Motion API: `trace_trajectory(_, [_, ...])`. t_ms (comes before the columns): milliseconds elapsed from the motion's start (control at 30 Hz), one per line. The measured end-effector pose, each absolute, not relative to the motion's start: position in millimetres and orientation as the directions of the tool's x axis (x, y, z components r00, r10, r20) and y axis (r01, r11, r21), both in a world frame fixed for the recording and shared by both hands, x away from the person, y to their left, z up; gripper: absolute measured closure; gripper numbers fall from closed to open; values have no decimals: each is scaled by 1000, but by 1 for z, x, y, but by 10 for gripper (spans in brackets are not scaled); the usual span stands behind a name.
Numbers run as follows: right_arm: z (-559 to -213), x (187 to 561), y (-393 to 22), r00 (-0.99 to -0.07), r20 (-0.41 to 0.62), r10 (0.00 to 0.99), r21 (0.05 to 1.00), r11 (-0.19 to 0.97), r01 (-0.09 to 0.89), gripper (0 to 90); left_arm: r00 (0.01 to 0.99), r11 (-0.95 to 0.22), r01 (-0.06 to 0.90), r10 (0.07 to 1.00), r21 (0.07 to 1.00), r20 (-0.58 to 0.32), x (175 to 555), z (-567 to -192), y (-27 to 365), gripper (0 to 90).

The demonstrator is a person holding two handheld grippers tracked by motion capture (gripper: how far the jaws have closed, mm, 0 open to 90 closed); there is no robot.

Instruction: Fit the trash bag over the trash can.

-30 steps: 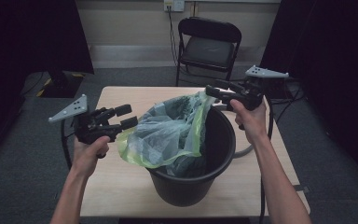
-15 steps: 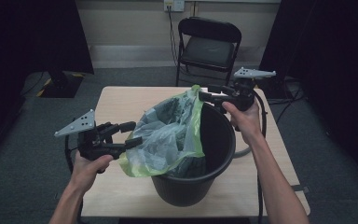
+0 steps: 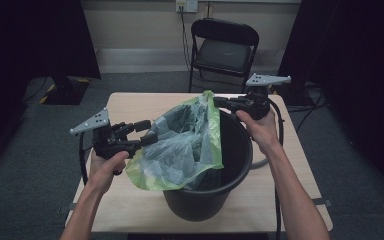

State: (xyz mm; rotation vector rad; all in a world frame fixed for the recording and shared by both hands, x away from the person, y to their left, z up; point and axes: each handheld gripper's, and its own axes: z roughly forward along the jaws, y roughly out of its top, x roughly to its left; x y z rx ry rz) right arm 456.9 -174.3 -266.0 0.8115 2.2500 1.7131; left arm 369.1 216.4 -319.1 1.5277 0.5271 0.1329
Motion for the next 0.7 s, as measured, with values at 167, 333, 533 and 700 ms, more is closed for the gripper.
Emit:
trace_trajectory(167, [-267, 453, -194, -800, 167, 576, 947, 133, 293, 900, 883, 53, 226, 411, 973, -228, 351, -318, 220, 341])
trace_trajectory(333, [-273, 451, -216, -771, 178, 611, 946, 109, 305, 900, 894, 47, 225, 387, 973, -225, 339, -317, 224, 340])
trace_trajectory(533, [-288, 455, -219, -760, 193, 621, 936, 117, 333, 900, 896, 84, 205, 386, 975, -222, 349, -307, 225, 365])
trace_trajectory(700, [-289, 462, -206, -765, 196, 613, 929, 134, 345, 900, 856, 123, 241, 441, 963, -271, 376, -308, 218, 416])
